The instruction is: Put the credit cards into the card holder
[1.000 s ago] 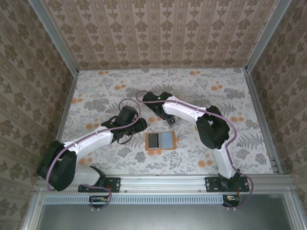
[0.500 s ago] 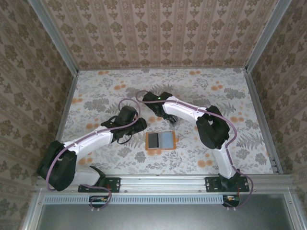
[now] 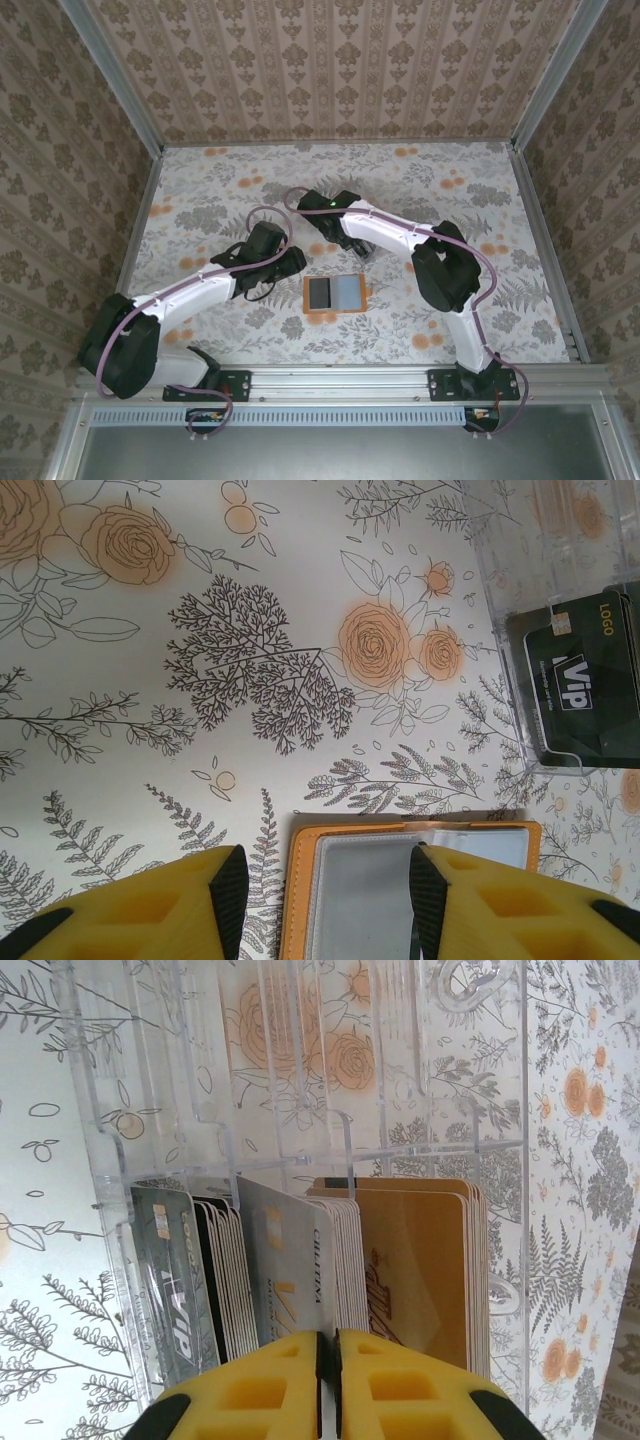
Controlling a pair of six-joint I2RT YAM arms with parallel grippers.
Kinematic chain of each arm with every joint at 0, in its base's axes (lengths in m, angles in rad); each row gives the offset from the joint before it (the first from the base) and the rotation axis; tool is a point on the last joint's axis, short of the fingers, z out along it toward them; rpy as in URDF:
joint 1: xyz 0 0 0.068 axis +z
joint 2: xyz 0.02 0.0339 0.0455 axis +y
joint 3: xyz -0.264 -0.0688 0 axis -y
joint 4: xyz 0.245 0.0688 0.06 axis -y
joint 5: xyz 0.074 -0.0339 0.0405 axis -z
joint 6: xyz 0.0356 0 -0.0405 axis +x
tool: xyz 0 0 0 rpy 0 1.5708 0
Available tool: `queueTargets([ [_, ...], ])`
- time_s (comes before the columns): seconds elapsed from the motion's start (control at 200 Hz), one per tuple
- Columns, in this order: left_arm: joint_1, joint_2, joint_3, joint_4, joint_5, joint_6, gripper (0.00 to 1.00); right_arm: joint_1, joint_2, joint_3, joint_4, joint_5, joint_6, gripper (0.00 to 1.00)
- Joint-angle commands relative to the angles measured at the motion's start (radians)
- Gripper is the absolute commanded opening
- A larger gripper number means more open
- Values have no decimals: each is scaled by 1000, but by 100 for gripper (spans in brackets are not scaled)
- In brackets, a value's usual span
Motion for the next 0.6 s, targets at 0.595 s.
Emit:
queueTargets([
  [0.595,9,-4,52,9,61,14,50,-80,-287,-45,-23,-414,52,3],
])
